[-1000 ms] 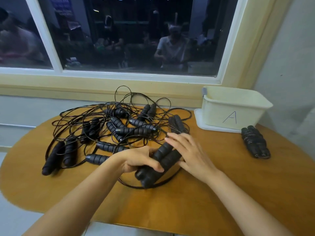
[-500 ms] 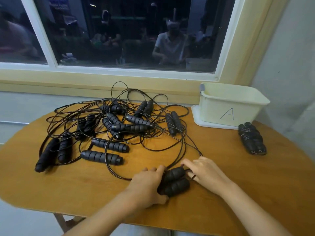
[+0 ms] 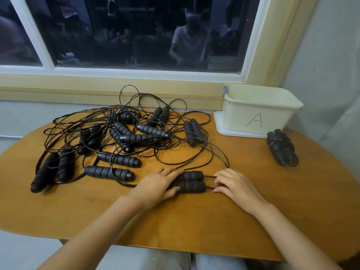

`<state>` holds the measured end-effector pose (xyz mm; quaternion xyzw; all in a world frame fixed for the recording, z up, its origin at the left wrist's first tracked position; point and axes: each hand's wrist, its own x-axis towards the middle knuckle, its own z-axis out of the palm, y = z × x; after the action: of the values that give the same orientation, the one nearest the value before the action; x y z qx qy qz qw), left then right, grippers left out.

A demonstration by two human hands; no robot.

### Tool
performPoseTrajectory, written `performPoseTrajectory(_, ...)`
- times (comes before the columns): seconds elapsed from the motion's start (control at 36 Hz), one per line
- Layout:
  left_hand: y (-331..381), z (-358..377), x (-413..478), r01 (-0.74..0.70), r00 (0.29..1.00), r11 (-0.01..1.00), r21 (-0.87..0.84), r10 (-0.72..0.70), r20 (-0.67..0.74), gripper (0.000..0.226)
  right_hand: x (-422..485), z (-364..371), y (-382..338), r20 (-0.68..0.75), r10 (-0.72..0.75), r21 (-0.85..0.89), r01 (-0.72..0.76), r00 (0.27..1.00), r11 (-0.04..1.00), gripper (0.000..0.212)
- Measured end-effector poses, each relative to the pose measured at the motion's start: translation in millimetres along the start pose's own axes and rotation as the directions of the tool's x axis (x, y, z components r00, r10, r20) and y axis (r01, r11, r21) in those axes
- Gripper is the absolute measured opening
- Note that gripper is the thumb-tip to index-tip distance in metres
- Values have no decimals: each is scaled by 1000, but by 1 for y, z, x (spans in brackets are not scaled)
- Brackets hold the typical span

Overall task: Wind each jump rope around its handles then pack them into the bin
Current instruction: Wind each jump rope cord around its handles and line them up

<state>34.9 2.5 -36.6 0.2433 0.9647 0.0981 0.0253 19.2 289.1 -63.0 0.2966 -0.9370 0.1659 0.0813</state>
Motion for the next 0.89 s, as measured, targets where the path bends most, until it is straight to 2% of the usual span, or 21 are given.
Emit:
performPoseTrajectory(0.19, -11, 20, -15, -76, 994, 994, -79, 70, -83, 68, 2, 4, -9, -57, 25, -5, -26, 998, 1000, 17)
performPoseTrajectory(0.36, -19, 24, -18, -112, 990, 990, -84, 104, -99, 64, 3, 1, 0, -39, 112, -22, -113, 993, 993, 35)
performPoseTrajectory(0.47, -20, 25, -18, -139, 984, 989, -42, 134, -116, 65, 4, 4, 14, -148, -35, -162, 10, 988, 987, 40)
performPoseTrajectory(0.56, -19, 28, -18, -164, 981, 986, -4, 163, -106, 68, 0, 6, 27, -120, -22, -6, 21, 992, 1000, 29)
performPoseTrajectory(0.64, -16, 30, -21, -186, 963, 975, 121, 205, -174, 68, 1, 9, 42, -148, 29, 109, -12, 989, 994, 27)
performPoseTrajectory(0.67, -15, 30, -22, -186, 959, 972, 142, 211, -187, 68, 2, 8, 43, -148, 21, 101, -6, 989, 995, 26)
performPoseTrajectory(0.75, -11, 34, -25, -193, 957, 971, 142, 219, -193, 68, 7, 6, 42, -186, -65, -96, 48, 980, 994, 18)
performPoseTrajectory(0.89, -8, 38, -19, -142, 962, 973, 181, 179, -207, 67, 15, 5, 51, -190, -61, -96, 43, 980, 994, 23)
